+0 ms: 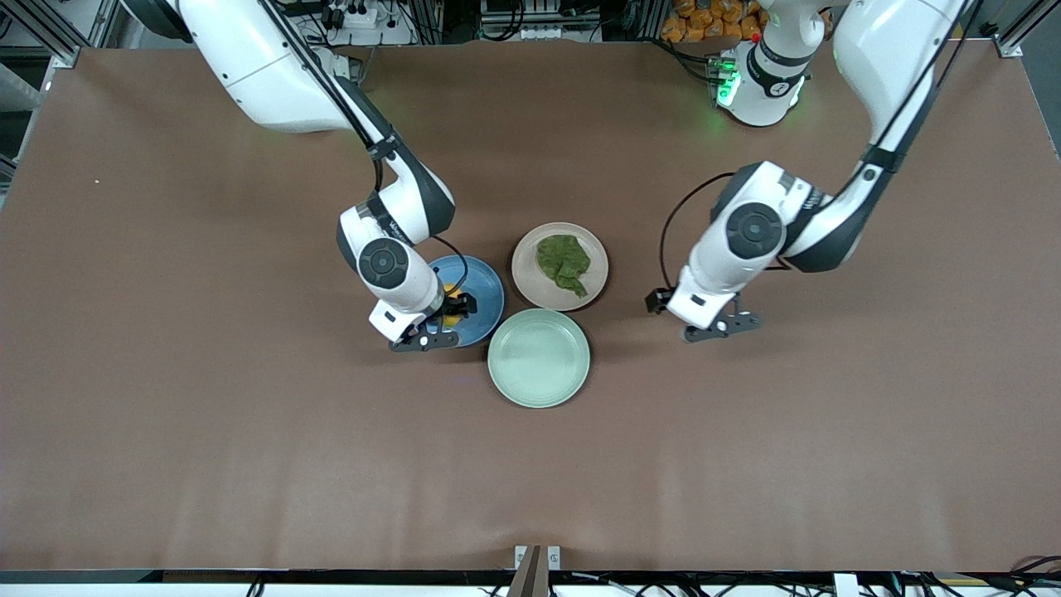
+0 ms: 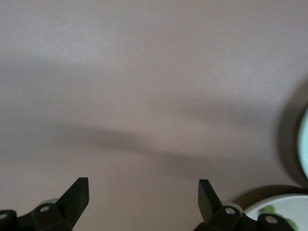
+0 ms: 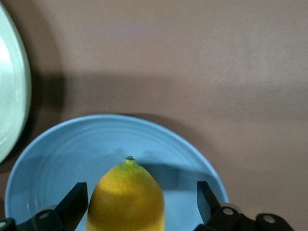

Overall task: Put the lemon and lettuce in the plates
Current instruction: 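Open the left gripper over the beige plate, releasing the lettuce, then lower the lemon onto the blue plate and open the right gripper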

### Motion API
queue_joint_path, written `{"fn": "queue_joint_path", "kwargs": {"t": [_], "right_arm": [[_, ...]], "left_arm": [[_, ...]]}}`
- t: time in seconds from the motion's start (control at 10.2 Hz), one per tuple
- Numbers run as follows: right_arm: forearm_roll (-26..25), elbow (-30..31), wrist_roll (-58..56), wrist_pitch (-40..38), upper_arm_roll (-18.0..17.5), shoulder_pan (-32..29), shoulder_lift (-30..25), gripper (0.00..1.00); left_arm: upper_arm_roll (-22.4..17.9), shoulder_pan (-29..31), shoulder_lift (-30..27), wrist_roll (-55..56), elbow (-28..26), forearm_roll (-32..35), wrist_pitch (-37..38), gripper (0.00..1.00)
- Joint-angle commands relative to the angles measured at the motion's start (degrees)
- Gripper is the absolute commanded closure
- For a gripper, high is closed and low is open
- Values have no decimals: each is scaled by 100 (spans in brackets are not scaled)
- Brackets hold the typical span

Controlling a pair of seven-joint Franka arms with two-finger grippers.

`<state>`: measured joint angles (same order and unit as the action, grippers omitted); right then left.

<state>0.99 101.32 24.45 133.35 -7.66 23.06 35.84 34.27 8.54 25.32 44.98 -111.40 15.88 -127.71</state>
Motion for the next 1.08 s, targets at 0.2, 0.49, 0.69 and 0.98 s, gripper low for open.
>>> {"fn": "queue_joint_path", "kwargs": {"t": [0.2, 0.49, 0.69, 0.98], "right_arm": [[24, -1016, 51, -1547, -87, -354, -130, 0], [15, -1211, 16, -1584, -78, -548, -130, 0], [6, -1491, -19, -2021, -78, -715, -130, 0], [6, -1712, -370, -2278, -78, -1013, -148, 0]], "left_arm": [[63, 596, -274, -710, -40, 135, 273, 0], [63, 684, -361, -710, -40, 126, 299, 0], [80, 859, -431, -981, -40, 135, 623, 0], [-312, 607, -685, -1508, -154, 65, 756, 0]]}}
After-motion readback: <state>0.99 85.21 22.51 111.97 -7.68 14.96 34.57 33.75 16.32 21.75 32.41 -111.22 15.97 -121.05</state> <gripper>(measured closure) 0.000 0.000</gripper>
